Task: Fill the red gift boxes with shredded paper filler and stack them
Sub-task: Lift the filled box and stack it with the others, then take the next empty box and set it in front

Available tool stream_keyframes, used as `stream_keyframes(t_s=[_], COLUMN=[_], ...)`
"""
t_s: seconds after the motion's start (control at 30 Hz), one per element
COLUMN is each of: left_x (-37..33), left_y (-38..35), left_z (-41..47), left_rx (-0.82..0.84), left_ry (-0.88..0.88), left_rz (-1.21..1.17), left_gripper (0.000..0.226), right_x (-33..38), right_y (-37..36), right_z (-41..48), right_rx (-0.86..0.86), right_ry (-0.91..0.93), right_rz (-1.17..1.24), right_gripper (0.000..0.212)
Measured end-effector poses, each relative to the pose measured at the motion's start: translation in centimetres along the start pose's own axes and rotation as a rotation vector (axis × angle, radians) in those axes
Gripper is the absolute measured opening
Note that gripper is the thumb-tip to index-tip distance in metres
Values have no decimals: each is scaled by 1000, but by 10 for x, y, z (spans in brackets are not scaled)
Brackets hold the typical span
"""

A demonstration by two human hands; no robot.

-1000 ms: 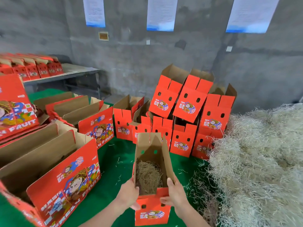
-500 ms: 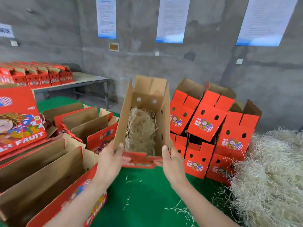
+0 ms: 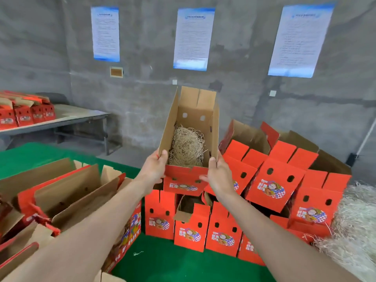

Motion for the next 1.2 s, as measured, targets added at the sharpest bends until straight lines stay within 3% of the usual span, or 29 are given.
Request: stream_keyframes(t_s=[0.17,0.3,0.4,0.53,0.73,0.93,1.03,1.1,1.13,1.2], left_x=[4,45,48,51,36,25,36,56,67,81], left_y=[-44,-91,-108,-106,-87,-21,48,103,128,174], left_z=[73,96,107,112,88,4,-49,-86,-105,-146], left_rx=[215,321,355,342,336,274,148,-11,-93,-210], left_ry=[138,211,122,60,-49,-76,-62,4,32,24], left_rz=[45,-172,-234,-158,-54,13,-61,-67,9,399], left_gripper=[62,76,53,50,54,30,17,18,18,17], right_x=[12,-21,-26,-34,-7,25,36,33,29,18], right_y=[17,-15,-12,-18,-46,-72,-103,-142,-162,-196], right_z=[51,67,83,91,61,4,-63,-129,-165,-233], right_rx=[-141,97,36,35,62,153,310,563,712,986], right_ry=[208,218,206,96,281,411,513,581,617,682], right_rz=[-457,-858,-764,-736,-795,-722,-588,-509,-508,-556], right_gripper=[71,76,69,79,77,52,28,23,23,34])
Point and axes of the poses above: each hand's wrist, its own z-axis towards the middle knuckle, its own y-axis out of the back of the hand, x = y × z, the point moved 10 cm from there along z, towards the middle knuckle, and after that the axes turned 3 degrees about -z, right-handed, at the moved point
